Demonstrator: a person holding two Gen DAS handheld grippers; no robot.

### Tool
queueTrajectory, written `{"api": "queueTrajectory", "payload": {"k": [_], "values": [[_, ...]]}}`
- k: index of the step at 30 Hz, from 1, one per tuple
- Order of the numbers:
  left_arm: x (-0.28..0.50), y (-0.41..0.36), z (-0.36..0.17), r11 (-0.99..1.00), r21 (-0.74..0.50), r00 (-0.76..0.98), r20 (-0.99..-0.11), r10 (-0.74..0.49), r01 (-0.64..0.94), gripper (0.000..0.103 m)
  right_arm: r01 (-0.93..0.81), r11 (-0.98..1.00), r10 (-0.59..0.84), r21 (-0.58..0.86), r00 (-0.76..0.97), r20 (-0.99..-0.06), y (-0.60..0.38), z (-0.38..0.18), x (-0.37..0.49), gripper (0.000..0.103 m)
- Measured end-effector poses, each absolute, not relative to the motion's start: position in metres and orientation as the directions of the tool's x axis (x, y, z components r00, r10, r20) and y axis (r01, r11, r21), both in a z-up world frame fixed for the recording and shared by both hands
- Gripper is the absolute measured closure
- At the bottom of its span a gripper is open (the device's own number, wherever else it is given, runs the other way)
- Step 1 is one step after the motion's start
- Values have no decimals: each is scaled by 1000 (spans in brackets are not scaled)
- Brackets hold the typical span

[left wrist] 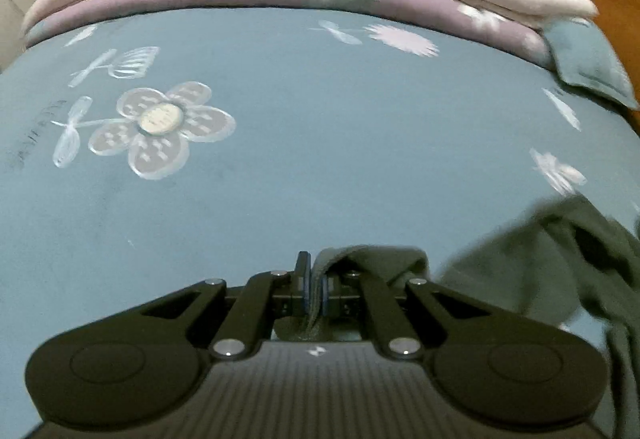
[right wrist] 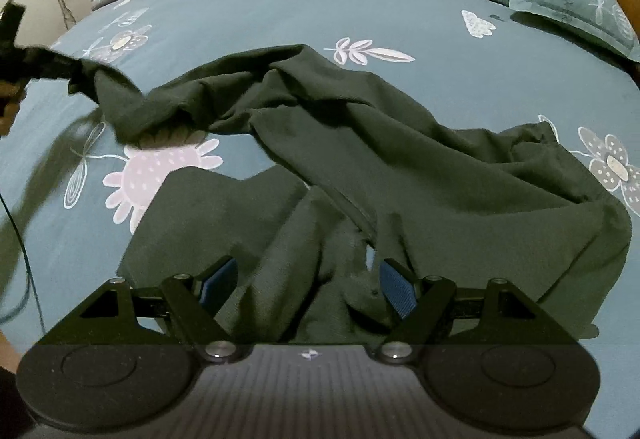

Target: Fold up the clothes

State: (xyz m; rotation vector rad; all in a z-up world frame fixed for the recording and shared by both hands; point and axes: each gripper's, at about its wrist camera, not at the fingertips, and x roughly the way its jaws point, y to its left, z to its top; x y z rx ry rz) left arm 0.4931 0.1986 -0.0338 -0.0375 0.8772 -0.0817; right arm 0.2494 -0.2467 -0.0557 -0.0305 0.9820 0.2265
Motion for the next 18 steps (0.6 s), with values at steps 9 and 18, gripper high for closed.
{"api": "queueTrajectory", "payload": {"k": [9, 18], "values": [[585, 195, -38, 997, -45, 589, -805, -76, 67, 98, -171, 984, 123, 37, 524, -843, -225, -52, 256, 21], [645, 160, -66, 996, 32, 532, -846, -20, 89, 62, -145, 989, 74, 0, 506, -859, -222, -52, 251, 21]]}}
